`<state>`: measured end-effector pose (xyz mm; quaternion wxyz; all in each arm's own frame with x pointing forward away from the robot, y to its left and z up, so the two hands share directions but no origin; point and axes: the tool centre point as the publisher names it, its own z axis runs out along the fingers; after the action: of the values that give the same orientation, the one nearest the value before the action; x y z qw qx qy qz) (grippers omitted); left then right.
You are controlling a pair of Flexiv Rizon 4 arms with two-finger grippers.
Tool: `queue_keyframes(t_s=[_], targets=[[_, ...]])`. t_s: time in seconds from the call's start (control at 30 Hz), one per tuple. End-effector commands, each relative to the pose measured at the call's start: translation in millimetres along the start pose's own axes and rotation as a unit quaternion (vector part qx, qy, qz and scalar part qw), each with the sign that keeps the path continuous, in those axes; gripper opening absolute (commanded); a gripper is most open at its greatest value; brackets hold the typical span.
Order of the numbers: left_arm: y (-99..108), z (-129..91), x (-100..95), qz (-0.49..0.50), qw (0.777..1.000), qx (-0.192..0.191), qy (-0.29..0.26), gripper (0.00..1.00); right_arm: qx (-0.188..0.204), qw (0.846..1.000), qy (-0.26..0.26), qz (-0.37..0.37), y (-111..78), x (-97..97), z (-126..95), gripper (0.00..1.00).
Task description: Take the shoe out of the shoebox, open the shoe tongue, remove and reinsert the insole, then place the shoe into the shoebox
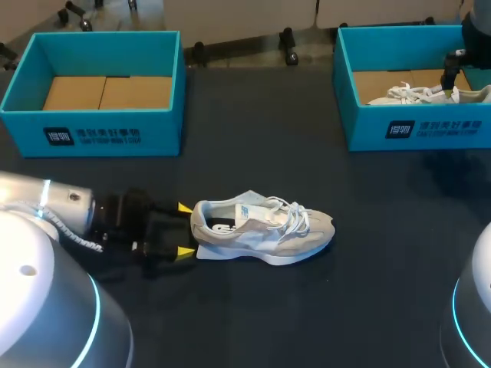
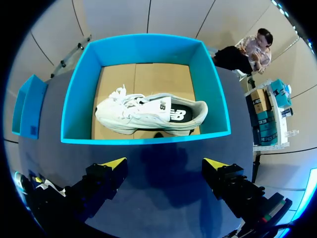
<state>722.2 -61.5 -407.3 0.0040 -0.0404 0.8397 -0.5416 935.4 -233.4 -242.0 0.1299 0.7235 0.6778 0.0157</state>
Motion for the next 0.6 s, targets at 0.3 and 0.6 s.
queue_keyframes(t_s=[0.3,0.6], targets=[[1.3,17.3,-6.7,-0.002,1.000,-0.001,-0.002,1.00,-0.001,1.000,0.000,0.001,-0.9,0.1,0.0,1.00],[-4.5,27.8,-4.3,-0.003,1.000,0.004,0.004,1.00,-0.001,1.000,0.000,0.001,-0.9,0.1,0.0,1.00]])
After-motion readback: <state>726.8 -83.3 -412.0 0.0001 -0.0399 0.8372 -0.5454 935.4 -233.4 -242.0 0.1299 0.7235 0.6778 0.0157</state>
